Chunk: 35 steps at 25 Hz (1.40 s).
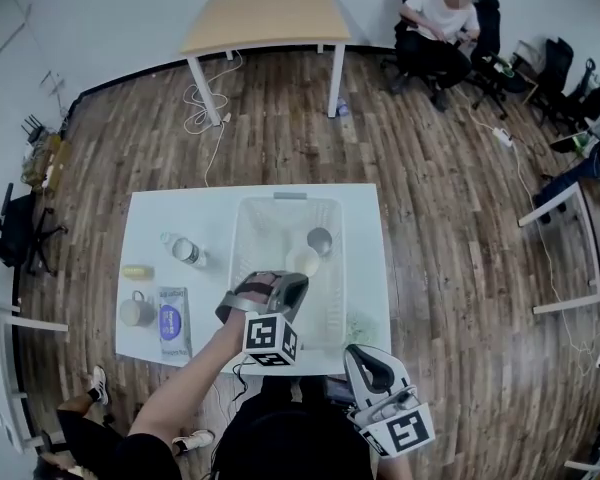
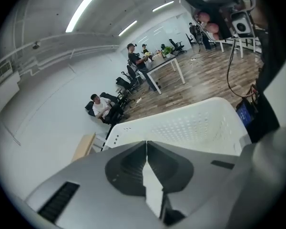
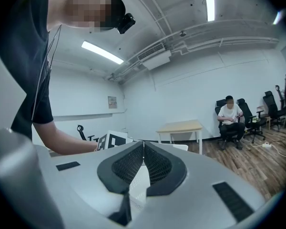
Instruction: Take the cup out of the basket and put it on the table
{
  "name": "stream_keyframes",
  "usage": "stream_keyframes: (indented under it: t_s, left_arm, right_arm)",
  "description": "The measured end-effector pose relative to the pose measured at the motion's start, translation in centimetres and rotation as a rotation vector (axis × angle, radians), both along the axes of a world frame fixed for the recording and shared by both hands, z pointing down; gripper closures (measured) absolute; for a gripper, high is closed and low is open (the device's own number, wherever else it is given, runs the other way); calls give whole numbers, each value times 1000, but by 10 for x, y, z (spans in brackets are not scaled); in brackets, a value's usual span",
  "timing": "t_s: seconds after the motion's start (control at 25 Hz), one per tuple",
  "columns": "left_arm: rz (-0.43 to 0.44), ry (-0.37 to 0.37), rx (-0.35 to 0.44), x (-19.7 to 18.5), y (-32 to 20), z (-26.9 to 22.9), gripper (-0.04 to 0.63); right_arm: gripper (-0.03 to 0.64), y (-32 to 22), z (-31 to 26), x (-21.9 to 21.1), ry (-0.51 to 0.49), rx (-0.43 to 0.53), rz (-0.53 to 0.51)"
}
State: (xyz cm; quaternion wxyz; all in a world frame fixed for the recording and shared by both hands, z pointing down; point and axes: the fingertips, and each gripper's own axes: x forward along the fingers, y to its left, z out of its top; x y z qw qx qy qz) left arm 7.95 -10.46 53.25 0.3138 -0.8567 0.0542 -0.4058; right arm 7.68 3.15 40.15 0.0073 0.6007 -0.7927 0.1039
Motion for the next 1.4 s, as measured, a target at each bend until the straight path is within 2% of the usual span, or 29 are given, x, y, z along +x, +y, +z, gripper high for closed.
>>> stream_keyframes:
  t_s: [0.44, 0.6, 0.72, 0.84, 1.08, 1.4]
  left_arm:
    - [-107, 43, 163, -75, 0, -67, 578]
    - [-182, 13, 249, -113, -9, -82, 578]
    - [-242, -8, 276, -143, -18, -84, 578]
    - [-302, -28, 279, -175, -24, -76, 578]
    - [-406, -72, 230, -229, -27, -44, 578]
    - [-460, -131, 162, -264, -27, 31, 578]
  right_arm:
    - [591, -19, -6, -42, 23, 15, -97]
    - [591, -28, -10, -60, 24, 22, -144]
    - [591, -35, -10, -74, 25, 21, -175]
    - [591, -40, -7, -86, 28, 21, -198]
    - [591, -49, -4, -106, 38, 5, -238]
    - [591, -52, 11, -118, 68, -40, -248]
